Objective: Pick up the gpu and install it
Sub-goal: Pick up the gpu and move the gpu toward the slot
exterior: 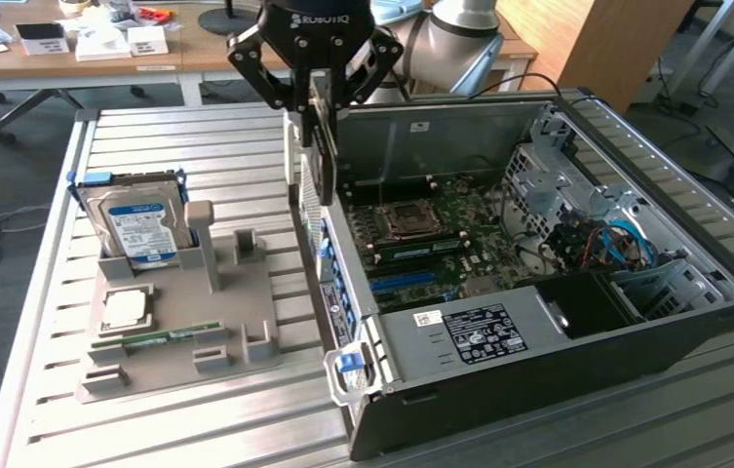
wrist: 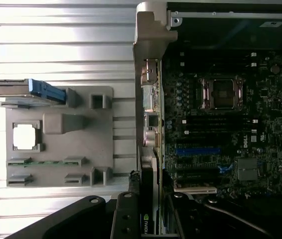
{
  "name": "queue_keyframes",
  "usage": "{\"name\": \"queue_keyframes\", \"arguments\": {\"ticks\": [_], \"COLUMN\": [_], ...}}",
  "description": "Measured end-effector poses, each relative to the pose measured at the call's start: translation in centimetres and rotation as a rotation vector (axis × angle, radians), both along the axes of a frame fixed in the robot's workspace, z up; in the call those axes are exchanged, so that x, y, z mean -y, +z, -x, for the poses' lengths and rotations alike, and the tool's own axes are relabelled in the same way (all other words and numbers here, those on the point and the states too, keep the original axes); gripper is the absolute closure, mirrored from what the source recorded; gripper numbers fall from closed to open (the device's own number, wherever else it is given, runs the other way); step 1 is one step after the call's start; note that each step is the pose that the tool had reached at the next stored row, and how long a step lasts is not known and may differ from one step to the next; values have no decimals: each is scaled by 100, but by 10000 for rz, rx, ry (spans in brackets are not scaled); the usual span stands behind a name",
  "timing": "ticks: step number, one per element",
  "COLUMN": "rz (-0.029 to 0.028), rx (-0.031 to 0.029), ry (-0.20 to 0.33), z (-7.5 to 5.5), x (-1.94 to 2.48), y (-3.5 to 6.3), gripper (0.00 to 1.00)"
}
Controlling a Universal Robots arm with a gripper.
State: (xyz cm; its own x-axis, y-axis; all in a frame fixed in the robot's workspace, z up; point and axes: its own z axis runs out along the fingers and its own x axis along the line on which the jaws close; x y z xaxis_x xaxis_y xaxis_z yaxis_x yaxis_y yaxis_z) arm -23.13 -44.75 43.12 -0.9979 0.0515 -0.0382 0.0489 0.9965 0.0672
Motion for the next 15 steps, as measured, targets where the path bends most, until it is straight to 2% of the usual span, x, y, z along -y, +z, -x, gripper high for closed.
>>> {"name": "queue_keyframes", "arguments": {"ticks": [15], "rz": [0], "rx": [0], "ry": [0], "z": [-265], "x": [-16], "y": [0], "gripper": [73]}}
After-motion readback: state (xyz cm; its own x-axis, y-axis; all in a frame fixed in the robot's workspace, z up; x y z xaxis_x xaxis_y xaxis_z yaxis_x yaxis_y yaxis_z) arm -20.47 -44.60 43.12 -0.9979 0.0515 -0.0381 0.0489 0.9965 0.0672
